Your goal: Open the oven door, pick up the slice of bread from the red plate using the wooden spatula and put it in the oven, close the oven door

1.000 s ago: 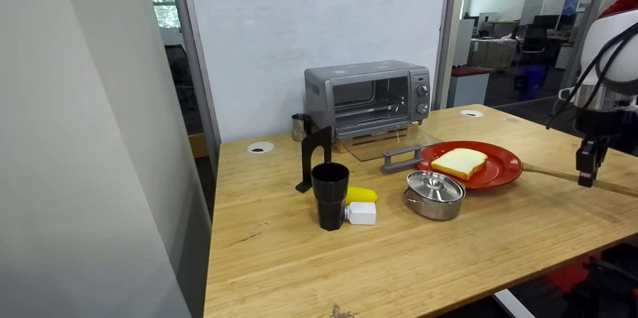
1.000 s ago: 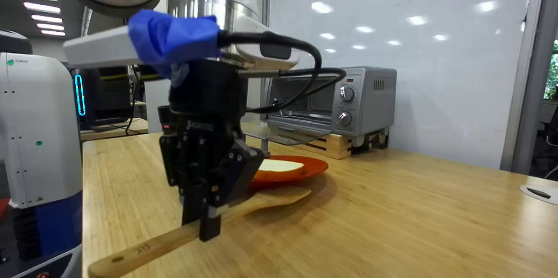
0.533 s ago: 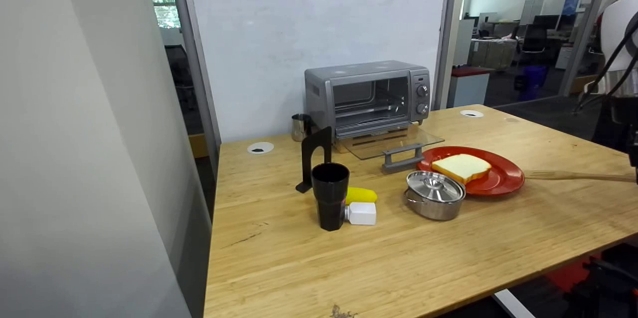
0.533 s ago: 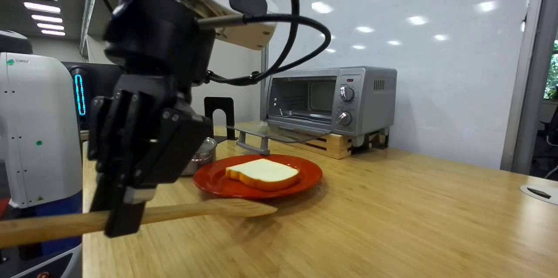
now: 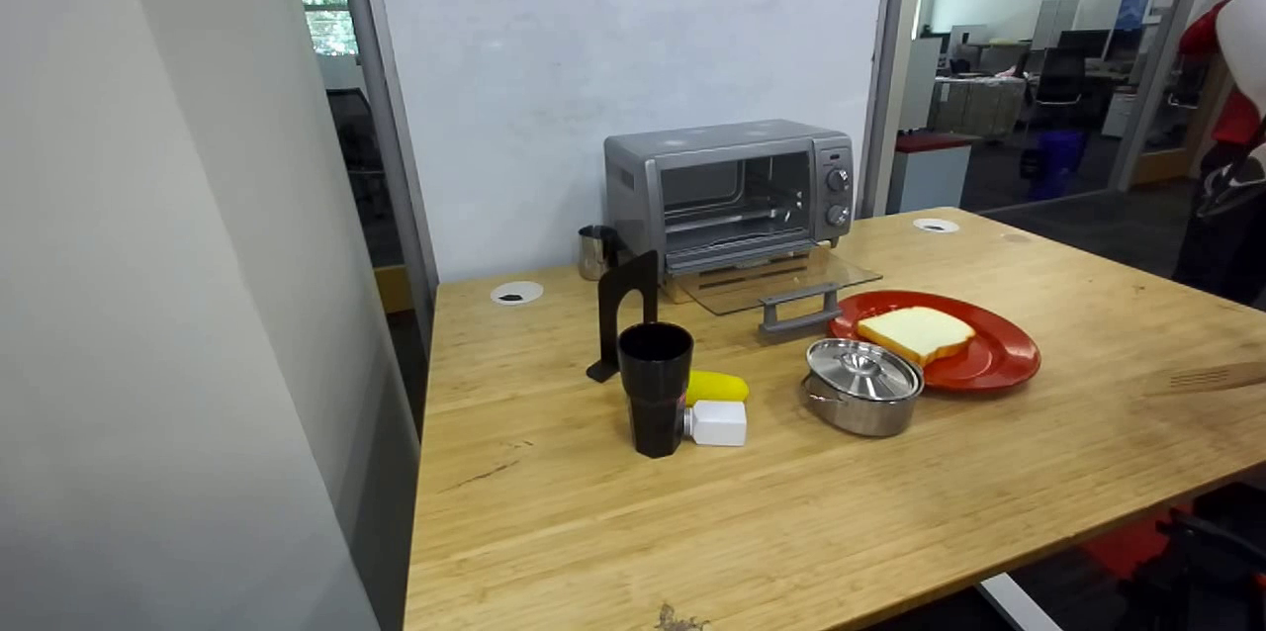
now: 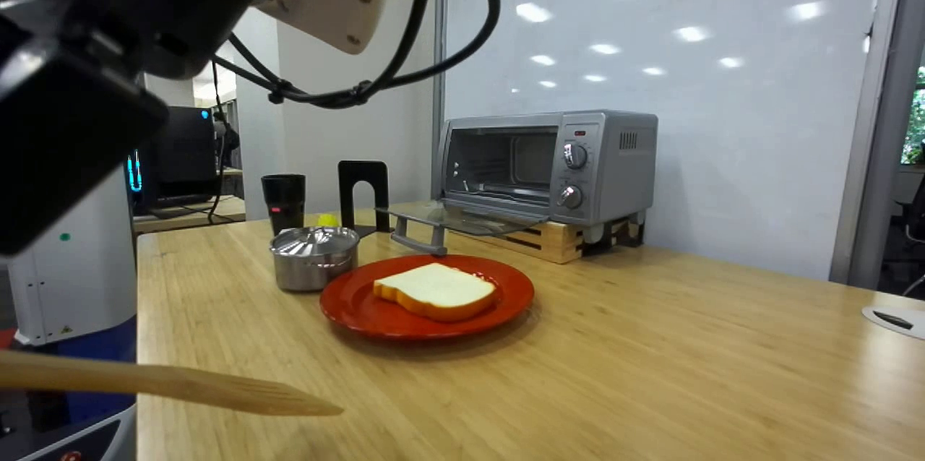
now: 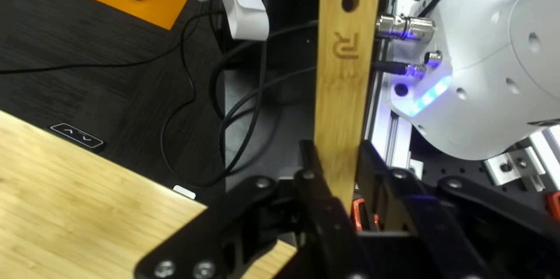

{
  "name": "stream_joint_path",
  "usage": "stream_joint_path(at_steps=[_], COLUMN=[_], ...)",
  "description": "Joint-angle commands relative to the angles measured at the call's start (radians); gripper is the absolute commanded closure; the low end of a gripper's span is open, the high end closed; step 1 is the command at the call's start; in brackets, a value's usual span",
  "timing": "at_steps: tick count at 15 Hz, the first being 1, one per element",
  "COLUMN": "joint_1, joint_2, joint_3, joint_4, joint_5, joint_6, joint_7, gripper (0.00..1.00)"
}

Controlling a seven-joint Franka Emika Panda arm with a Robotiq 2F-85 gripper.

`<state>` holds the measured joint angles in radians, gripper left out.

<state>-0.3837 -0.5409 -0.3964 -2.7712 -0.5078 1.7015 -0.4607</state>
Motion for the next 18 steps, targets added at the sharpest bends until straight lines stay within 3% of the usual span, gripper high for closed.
stream_joint_path(at_steps=[1, 7, 14, 18], joint_1=[0.040, 0.175, 0.222, 0.233], joint_2=[-0.120, -0.219, -0.084, 0.046], joint_3=[0.054, 0.090, 0.010, -0.019], joint_4=[-0.007, 0.005, 0.076, 0.129], joint_5=[-0.033, -0.007, 0.027, 0.122], joint_6=[-0.093, -0.099, 0.044, 0.131], joint_7=[-0.044, -0.058, -0.047, -0.063], gripper=[0.94, 0.94, 0.94, 0.94])
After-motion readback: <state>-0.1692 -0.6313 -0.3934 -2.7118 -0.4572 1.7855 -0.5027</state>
